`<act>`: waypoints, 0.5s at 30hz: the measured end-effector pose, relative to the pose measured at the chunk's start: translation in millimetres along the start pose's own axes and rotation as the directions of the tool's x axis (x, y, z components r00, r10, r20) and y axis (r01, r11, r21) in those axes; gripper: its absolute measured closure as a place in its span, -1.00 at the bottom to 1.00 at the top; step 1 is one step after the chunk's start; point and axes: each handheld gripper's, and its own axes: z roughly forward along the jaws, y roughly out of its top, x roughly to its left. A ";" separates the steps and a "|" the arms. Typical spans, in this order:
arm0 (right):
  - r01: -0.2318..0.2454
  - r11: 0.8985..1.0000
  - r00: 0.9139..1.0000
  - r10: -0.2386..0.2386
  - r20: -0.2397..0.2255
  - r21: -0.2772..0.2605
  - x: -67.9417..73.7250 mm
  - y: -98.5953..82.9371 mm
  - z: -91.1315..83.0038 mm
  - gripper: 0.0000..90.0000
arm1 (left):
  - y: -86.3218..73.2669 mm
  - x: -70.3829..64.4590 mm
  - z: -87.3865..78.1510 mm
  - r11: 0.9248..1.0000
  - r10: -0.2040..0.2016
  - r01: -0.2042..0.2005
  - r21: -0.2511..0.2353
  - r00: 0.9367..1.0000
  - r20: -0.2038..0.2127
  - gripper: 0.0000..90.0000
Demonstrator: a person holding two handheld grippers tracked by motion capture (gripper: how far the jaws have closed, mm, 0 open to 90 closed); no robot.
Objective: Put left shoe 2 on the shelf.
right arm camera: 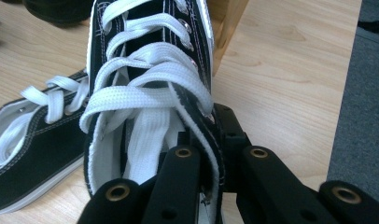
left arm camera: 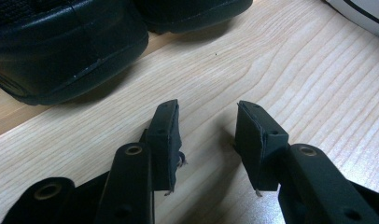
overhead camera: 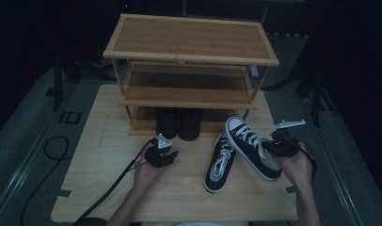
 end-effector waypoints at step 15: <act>0.052 0.999 0.998 -0.052 -0.042 -0.015 11.3 14.3 0.8 0.96 | -0.2 -0.7 -0.3 1.000 0.004 -0.004 0.000 1.000 -0.003 0.34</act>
